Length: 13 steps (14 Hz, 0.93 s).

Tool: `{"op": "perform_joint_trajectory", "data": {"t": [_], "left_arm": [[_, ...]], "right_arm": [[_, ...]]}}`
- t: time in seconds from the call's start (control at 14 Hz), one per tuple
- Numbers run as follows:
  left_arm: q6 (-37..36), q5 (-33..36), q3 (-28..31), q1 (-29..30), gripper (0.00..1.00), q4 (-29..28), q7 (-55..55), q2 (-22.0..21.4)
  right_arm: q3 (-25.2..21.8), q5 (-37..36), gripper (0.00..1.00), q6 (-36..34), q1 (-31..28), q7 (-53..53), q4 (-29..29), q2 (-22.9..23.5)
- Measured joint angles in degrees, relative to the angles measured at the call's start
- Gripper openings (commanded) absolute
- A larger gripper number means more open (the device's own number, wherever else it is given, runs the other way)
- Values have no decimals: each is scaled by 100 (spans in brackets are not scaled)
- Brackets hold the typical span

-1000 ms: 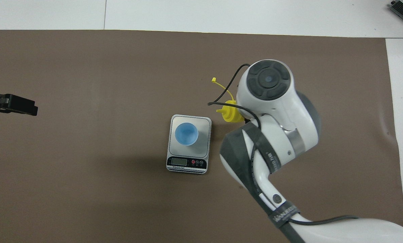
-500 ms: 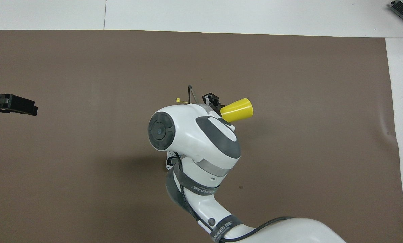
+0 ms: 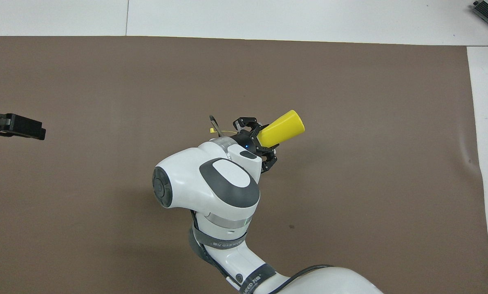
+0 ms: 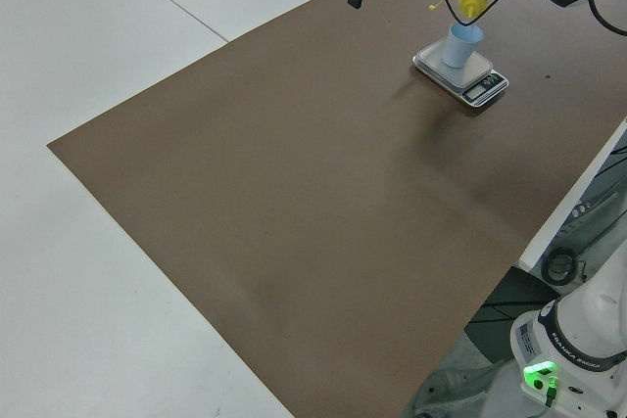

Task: Pour seasoning into cup on scale with both arms
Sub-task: 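Tilt the yellow bottle over the cup with the right gripper, then turn the bottle upright and carry it back with the right gripper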

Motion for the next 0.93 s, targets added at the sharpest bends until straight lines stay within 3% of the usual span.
{"op": "perform_joint_trajectory", "data": {"t": [0.43,0.93], "left_arm": [[0,0,0,0,100,0,-1,0],[0,0,0,0,100,0,-2,0]], "right_arm": [[0,-675,0,-248,137,-351,-148,1],[0,-875,0,-258,153,-549,-236,-6]]}}
